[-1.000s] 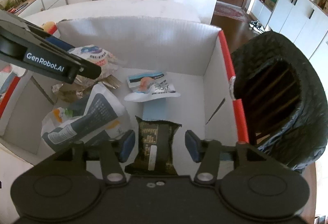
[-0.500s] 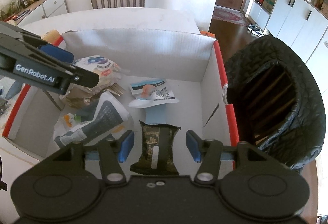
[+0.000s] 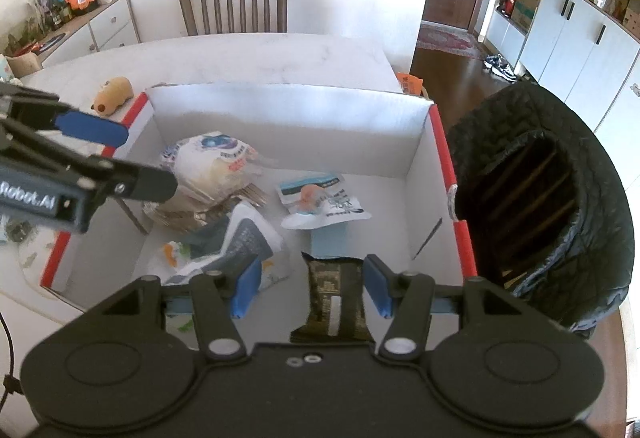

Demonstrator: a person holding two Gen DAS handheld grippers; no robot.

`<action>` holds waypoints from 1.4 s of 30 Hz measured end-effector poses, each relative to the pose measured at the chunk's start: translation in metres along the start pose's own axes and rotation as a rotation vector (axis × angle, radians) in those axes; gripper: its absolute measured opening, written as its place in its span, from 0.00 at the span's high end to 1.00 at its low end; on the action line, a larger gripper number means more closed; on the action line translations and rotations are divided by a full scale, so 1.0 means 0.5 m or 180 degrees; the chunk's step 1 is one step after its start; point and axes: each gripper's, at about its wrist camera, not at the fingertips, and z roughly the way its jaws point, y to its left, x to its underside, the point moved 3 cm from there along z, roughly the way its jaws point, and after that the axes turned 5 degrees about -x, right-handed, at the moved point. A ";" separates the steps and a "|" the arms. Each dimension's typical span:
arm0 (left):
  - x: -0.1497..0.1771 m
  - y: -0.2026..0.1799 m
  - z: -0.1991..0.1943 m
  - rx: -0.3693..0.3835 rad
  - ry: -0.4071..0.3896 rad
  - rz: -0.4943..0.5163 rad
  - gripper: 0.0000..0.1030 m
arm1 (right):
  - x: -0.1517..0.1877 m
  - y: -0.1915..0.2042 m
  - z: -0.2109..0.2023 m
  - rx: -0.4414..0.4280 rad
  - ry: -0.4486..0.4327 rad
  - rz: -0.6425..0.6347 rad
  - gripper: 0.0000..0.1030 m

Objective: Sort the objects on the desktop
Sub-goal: 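Withdraw both open tools up out of the box, then move both tools toward the blue box and white cable on the table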

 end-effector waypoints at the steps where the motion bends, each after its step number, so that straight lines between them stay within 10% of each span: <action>1: 0.003 0.002 -0.005 0.0005 -0.0008 0.0003 0.26 | 0.000 0.002 -0.001 -0.0006 -0.0007 0.0016 0.45; 22: 0.081 0.069 -0.098 0.0149 -0.0221 0.0003 0.00 | -0.004 0.101 -0.019 -0.0036 -0.0175 0.0084 0.29; 42: 0.166 0.214 -0.173 0.0125 -0.0249 -0.0279 0.00 | -0.027 0.272 -0.018 -0.0135 -0.0257 0.0005 0.27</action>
